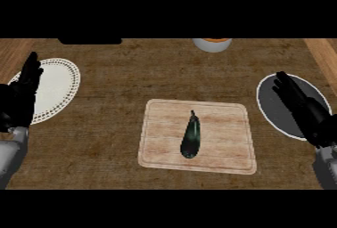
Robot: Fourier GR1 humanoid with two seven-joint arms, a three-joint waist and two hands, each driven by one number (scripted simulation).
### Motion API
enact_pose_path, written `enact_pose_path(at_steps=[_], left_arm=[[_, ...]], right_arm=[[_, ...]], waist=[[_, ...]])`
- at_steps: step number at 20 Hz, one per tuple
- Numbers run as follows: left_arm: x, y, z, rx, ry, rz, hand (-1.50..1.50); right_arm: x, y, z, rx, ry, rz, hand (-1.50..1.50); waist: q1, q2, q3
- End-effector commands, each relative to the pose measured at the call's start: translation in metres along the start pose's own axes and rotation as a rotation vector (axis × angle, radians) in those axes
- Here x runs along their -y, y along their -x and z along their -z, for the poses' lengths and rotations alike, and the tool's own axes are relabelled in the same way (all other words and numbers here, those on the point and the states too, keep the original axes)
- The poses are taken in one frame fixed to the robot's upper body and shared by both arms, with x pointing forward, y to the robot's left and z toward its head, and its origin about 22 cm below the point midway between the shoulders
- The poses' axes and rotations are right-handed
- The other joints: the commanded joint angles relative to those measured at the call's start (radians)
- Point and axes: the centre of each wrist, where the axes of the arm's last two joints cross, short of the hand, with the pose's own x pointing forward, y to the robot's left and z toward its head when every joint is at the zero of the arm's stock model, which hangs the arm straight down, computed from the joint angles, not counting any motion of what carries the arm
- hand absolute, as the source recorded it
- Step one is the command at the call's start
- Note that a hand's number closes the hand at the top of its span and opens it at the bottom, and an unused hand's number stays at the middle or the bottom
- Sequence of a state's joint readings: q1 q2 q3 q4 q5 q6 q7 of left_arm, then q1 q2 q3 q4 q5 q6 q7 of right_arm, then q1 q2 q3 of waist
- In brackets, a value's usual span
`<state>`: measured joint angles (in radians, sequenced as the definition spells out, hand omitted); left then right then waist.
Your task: Pick the eggplant from the cutting board and place it in the pan
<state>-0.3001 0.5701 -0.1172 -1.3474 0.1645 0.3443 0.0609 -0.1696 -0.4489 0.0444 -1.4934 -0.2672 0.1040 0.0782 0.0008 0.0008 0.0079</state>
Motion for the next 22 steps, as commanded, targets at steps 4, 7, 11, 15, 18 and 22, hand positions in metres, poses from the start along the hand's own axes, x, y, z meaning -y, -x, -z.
enact_pose_path(at_steps=[4, 7, 11, 15, 18, 22], left_arm=[[0.022, -0.011, -0.011, -0.023, 0.095, -0.193, 0.0], [0.055, -0.01, -0.026, -0.096, 0.203, -0.34, 0.0], [0.051, -0.007, -0.044, -0.122, 0.16, -0.361, 0.0], [0.048, -0.003, -0.052, -0.127, 0.162, -0.356, 0.0], [0.034, 0.001, -0.04, -0.13, 0.166, -0.353, 0.0], [0.037, -0.009, -0.041, -0.123, 0.167, -0.353, 0.0]], right_arm=[[-0.025, -0.029, 0.053, 0.147, -0.036, 0.285, 1.5], [-0.028, -0.021, 0.054, -0.037, 0.048, -0.019, 1.5], [-0.047, 0.012, 0.007, 0.092, 0.112, -0.121, 1.5], [-0.023, 0.004, -0.025, -0.037, 0.112, -0.241, -1.5], [-0.008, -0.015, -0.018, 0.006, 0.007, -0.325, -1.5], [-0.009, -0.045, 0.005, 0.038, -0.045, -0.418, -1.5]], waist=[[0.03, 0.002, -0.007], [0.033, 0.0, -0.012], [-0.005, -0.01, -0.008], [-0.013, -0.007, -0.009], [-0.005, -0.001, -0.009], [0.003, -0.001, -0.008]])
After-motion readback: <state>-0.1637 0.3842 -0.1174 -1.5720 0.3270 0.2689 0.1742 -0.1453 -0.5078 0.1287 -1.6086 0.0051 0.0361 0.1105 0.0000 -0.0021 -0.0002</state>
